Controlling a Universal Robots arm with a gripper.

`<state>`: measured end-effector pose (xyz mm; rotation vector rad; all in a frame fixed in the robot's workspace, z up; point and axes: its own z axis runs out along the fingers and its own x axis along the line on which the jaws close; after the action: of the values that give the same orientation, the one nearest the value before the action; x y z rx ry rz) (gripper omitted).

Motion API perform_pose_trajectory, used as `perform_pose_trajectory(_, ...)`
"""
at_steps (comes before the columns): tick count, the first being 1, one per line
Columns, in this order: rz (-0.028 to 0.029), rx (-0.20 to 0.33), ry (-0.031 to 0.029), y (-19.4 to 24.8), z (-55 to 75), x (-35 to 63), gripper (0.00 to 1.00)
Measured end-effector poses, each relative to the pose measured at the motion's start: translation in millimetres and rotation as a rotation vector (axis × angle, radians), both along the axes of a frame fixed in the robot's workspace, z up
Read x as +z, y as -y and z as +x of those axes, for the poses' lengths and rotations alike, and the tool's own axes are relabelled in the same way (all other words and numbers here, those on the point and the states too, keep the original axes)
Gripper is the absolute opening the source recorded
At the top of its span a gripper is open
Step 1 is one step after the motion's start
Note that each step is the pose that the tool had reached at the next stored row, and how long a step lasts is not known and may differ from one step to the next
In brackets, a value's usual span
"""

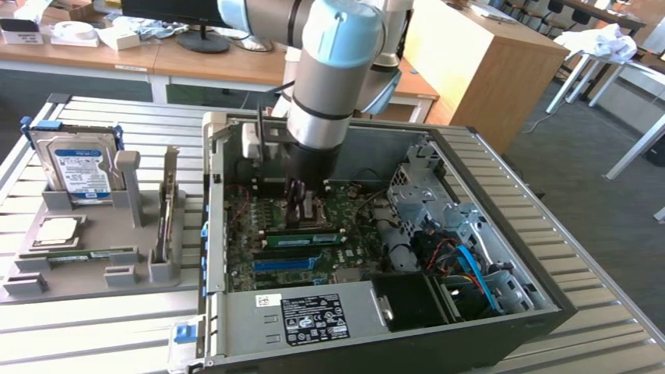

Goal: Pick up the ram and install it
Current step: 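Press down the ram until it locks into place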

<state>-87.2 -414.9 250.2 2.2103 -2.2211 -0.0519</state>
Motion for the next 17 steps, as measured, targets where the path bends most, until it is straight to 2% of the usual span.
perform_pose_trajectory(11, -0.0017, 0.000, 0.0000, 0.0, 0.0, 37.6, 0.10)
perform_pose_trajectory(17, -0.0024, 0.000, 0.0000, 0.0, 0.0, 54.9, 0.10)
